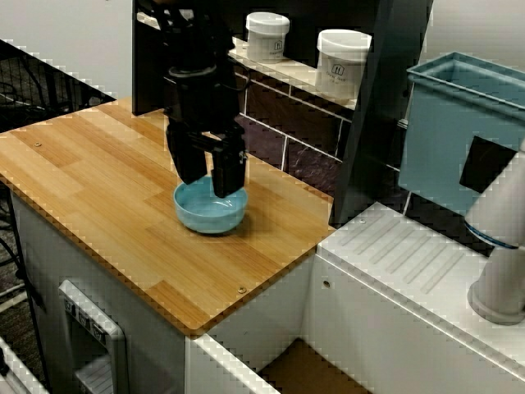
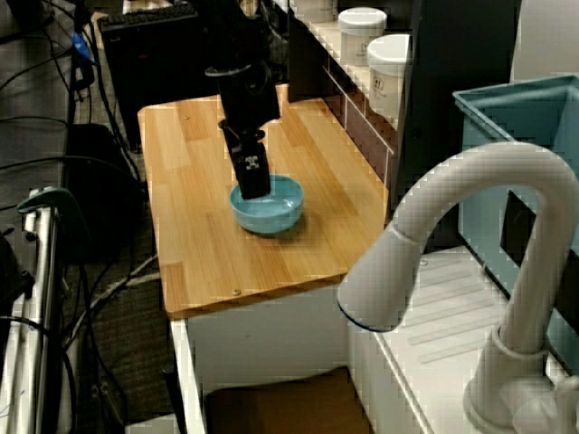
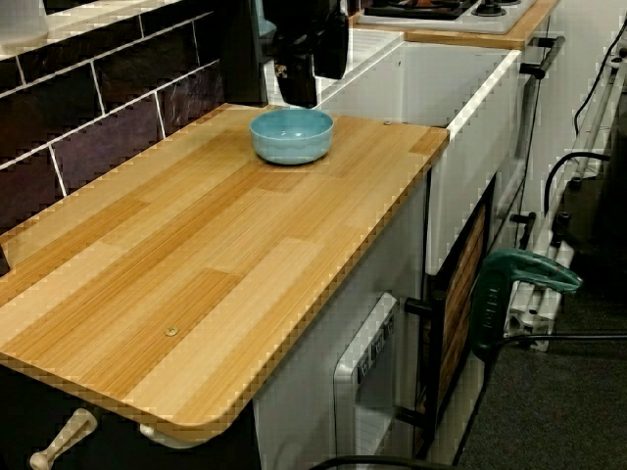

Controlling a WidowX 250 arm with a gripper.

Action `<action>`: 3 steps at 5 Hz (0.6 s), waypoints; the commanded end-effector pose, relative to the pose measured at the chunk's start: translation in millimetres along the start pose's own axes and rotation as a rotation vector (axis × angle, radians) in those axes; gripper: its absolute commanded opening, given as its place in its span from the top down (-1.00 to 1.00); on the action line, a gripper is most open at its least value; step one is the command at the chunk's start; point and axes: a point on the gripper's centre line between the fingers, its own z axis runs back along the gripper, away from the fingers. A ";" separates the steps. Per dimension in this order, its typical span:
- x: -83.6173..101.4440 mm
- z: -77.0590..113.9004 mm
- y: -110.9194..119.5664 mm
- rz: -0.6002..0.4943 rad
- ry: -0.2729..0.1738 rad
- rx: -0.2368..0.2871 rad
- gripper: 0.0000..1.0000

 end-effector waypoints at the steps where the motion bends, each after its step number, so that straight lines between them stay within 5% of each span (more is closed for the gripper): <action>1: 14.2 -5.1 -28.0 -0.021 -0.041 0.014 -1.00; 3: 23.2 -30.8 -29.2 -0.004 -0.034 0.050 -1.00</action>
